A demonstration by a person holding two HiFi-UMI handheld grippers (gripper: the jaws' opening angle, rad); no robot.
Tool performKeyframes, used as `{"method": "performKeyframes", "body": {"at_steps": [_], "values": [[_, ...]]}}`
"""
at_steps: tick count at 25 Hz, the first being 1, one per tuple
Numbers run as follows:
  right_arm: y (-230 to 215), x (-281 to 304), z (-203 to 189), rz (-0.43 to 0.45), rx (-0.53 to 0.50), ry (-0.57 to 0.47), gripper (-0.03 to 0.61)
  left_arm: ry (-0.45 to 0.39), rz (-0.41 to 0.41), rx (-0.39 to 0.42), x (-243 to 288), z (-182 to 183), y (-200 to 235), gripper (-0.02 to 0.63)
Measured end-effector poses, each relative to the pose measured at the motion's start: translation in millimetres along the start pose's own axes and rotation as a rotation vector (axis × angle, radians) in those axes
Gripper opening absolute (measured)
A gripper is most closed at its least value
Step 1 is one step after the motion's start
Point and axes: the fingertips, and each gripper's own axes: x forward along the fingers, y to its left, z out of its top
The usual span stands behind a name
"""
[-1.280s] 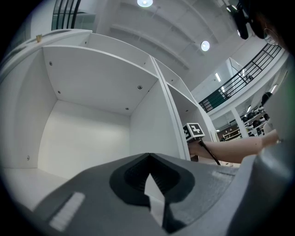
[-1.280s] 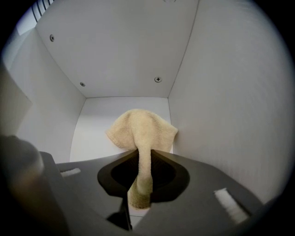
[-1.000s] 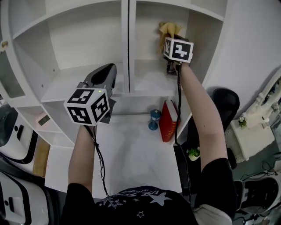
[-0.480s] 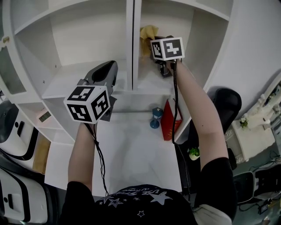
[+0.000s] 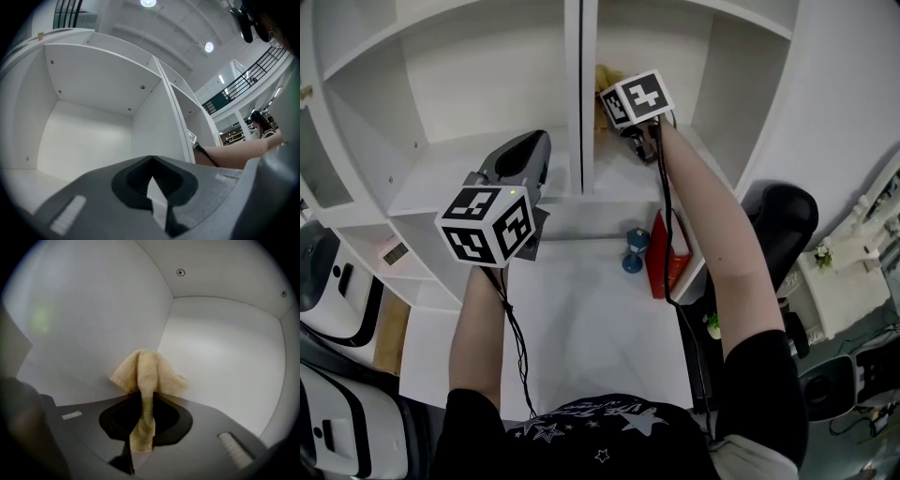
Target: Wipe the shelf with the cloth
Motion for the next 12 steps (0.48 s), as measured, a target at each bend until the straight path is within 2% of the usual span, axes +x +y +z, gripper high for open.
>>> {"method": "performKeyframes", "body": {"at_steps": [7,12], "values": [[-5,8,-2,-0.006,-0.034,0.011,0.081,-0.002,0.017,-0.001,-1,1,9,0.003],[-18,0,-8,-0.044,-0.041,0.017,0.083,0.007,0.027,0.028,1,0,7,0.003]]}}
